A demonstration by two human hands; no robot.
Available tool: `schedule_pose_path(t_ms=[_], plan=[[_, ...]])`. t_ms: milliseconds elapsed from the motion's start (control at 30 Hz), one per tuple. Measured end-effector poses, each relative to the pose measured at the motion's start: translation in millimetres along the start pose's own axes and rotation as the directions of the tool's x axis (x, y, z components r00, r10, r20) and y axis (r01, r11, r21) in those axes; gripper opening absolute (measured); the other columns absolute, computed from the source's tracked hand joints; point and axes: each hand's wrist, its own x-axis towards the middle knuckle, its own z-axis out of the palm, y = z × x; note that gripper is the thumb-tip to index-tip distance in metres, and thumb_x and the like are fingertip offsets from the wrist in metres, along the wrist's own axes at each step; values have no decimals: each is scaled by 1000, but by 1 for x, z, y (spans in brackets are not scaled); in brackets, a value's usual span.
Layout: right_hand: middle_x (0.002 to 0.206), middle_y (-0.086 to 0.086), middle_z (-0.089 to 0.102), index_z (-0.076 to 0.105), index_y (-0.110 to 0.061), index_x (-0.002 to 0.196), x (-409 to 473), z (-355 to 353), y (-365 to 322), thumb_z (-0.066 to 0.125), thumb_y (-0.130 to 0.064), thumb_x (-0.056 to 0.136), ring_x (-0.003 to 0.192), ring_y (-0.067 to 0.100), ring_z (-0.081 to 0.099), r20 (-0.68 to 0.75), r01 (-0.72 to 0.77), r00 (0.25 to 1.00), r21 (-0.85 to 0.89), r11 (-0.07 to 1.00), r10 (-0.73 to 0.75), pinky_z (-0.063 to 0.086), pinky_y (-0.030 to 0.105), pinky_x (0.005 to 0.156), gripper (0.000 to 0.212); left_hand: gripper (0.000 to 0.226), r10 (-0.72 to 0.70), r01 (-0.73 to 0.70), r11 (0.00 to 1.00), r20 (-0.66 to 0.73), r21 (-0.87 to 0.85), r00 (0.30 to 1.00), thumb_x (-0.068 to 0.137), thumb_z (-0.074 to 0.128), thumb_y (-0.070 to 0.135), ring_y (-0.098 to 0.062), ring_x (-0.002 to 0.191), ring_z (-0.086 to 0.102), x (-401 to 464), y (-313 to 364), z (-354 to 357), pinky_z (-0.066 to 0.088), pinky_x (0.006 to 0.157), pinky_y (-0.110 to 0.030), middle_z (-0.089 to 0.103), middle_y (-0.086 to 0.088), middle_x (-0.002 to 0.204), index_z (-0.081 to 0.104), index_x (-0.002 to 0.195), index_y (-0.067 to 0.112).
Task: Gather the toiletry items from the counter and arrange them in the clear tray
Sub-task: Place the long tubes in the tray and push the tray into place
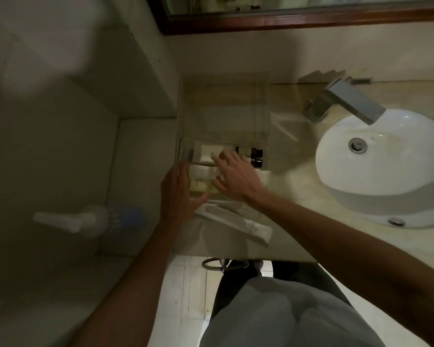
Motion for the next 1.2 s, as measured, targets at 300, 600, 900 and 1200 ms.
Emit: schedule_pose_path(t_ms=[300, 600, 900, 1200], plan=[[163, 9, -17, -8, -13, 156, -51, 42, 16, 23, -50, 103, 150, 22, -17, 29, -152, 988, 5, 988, 152, 3, 45, 123, 71, 87, 196, -241, 964, 317, 113, 928, 90, 34, 69, -19, 150, -2, -5, -1, 28, 18, 118, -50, 0, -2, 164, 3, 156, 22], [160, 14, 20, 22, -14, 153, -86, 35, 5, 40, -50, 99, 149, 26, 15, -63, -71, 995, 148, 986, 81, 18, 44, 121, 68, 83, 307, -334, 938, 234, 88, 923, 78, 68, 57, -26, 132, 42, -40, 17, 17, 39, 108, -45, 42, -11, 148, 40, 143, 15], [119, 11, 62, 57, -13, 120, -141, 68, 26, 77, -37, 73, 103, 29, 59, 63, 56, 997, -101, 993, -50, 48, 39, 84, 57, 59, 554, -636, 761, 382, 127, 739, 68, 77, 32, -24, 107, 62, -58, 19, 34, 49, 92, -38, 65, -8, 120, 62, 122, 12], [105, 9, 64, 56, -12, 106, -102, 23, 24, 70, -24, 82, 92, 24, 58, -207, 156, 964, -53, 986, -164, 51, 35, 77, 30, 23, 489, -480, 849, 15, 222, 872, 85, 52, 23, -26, 93, 62, -33, 29, 15, 46, 87, -37, 67, -9, 99, 65, 99, 11]])
